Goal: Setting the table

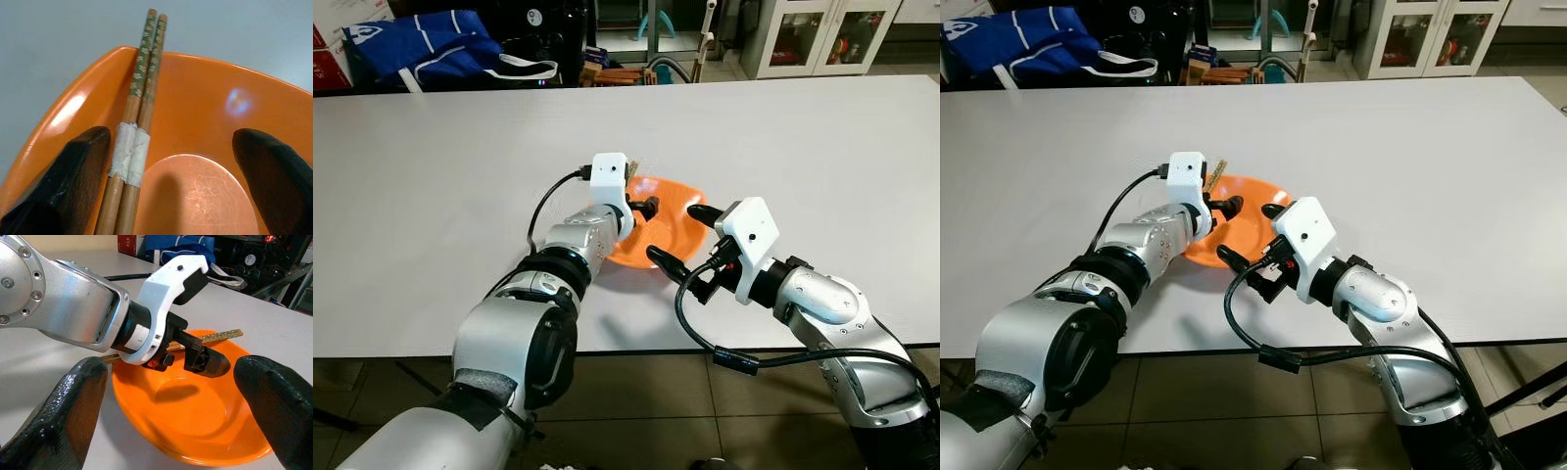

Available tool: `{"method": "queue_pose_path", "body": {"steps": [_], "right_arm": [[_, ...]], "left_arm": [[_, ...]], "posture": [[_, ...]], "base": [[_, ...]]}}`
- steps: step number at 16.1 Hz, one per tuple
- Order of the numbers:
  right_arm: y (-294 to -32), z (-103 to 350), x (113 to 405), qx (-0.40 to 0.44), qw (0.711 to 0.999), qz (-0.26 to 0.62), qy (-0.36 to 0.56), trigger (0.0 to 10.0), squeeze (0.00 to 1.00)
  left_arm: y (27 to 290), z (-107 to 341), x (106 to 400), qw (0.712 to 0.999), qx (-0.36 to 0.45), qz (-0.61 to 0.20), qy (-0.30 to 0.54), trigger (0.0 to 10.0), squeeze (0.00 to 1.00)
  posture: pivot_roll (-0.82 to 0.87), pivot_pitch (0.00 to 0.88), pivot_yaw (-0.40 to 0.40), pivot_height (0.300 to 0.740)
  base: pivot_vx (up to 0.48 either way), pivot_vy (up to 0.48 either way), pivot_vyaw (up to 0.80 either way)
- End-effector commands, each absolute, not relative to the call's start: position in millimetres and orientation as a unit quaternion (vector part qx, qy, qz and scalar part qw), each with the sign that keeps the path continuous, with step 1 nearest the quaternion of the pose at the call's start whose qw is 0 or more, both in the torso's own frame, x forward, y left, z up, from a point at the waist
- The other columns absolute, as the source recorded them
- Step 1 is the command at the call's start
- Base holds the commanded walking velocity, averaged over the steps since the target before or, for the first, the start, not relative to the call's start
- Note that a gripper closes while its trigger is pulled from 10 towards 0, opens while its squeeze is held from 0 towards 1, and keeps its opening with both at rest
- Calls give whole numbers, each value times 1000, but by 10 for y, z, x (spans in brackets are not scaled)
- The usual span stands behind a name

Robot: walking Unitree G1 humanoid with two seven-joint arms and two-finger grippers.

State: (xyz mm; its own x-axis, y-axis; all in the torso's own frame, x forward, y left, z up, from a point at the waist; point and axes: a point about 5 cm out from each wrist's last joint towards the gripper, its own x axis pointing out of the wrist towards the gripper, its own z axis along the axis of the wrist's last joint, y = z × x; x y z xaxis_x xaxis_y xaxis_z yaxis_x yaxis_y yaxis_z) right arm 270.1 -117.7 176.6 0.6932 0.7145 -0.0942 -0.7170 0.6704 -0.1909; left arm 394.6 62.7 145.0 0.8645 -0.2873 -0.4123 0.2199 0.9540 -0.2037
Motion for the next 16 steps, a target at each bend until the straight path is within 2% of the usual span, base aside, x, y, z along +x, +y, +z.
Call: {"method": "queue_pose_path", "body": {"steps": [1, 16], "right_arm": [[-1147, 1784, 2678, -109, 913, 393, 2, 10000, 0], [-1125, 1762, 2684, -108, 912, 397, 2, 10000, 0]], "left_arm": [[680, 1401, 3936, 962, -67, -123, 235, 10000, 1000], [684, 1494, 3975, 967, -52, -119, 218, 10000, 1000]], "posture": [[-210, 47, 83, 740], [-198, 27, 79, 740]], "base": [[0, 0, 0], [0, 0, 0]]}}
